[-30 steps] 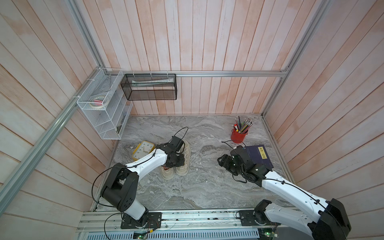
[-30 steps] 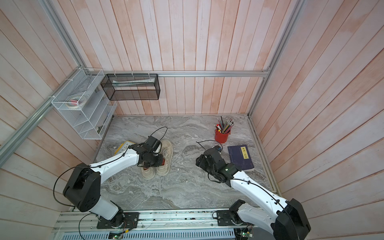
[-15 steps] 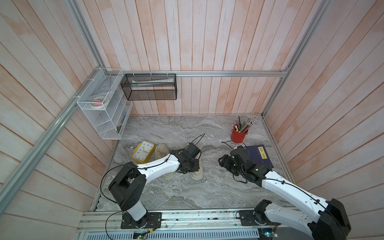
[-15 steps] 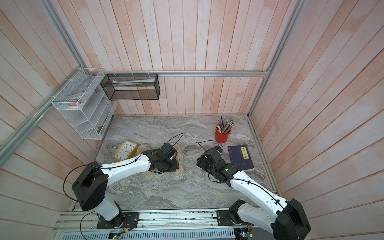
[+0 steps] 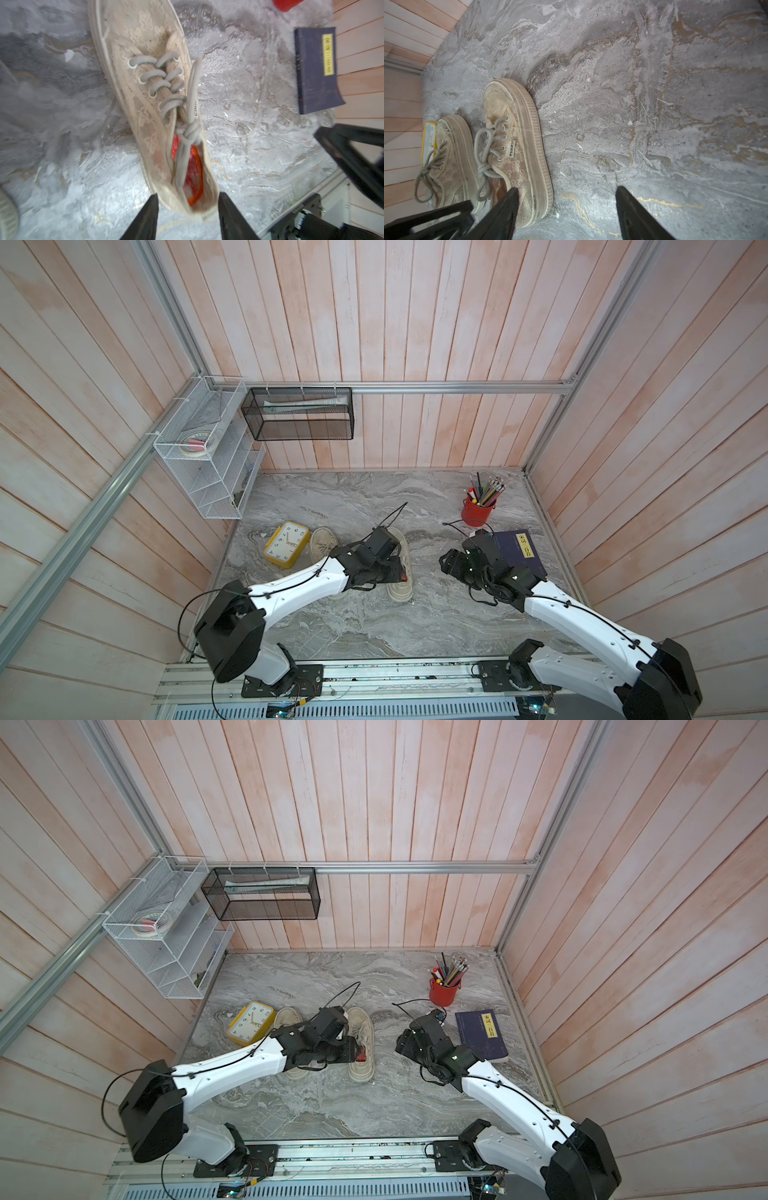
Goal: Remove the insole from the shoe
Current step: Move the shoe to the center of the board, then untie the shoelace on the shoe.
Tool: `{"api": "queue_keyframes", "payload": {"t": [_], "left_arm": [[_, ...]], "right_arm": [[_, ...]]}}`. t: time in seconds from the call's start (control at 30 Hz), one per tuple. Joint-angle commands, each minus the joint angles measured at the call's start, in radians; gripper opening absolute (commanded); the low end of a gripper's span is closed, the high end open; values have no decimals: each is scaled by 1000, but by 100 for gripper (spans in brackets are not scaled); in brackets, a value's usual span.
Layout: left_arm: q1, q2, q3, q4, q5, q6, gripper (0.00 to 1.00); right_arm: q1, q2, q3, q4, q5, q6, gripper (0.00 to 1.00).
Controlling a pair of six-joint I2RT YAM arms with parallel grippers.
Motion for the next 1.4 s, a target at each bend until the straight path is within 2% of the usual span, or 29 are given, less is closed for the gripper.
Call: {"api": "queue_keyframes", "payload": {"t": [0.0, 0.1, 0.17, 0.3, 0.47, 0.57, 0.67, 0.97, 1.13, 1.37], "left_arm": [[0, -167, -58, -20, -18, 27, 51], [24, -296, -93, -59, -24, 33, 54], [76, -338, -92, -88, 16, 56, 54], [181, -334, -43, -131, 123, 142, 54], [201, -264, 50, -178, 156, 268, 50], [169, -196, 126, -216, 131, 286, 44], [95, -108, 200, -273, 33, 325, 42], [-66, 97, 304, -370, -176, 402, 47], [-75, 163, 300, -347, -155, 423, 48], [-75, 249, 317, -336, -172, 436, 41]], "right_arm": [[-6, -19, 23, 46, -13, -103, 75], [-6, -46, 1, 103, -23, -141, 74], [-5, -54, -10, 132, -24, -146, 74], [-5, -42, -12, 157, -32, -150, 74], [-5, -22, -12, 173, -58, -131, 71], [-8, 2, -4, 146, -64, -80, 67], [-6, 23, 9, 115, -74, -59, 63], [-8, -76, -70, 80, -16, 56, 58], [-7, -104, -82, 57, -1, 67, 58], [-8, -128, -77, 23, 6, 59, 58]]}}
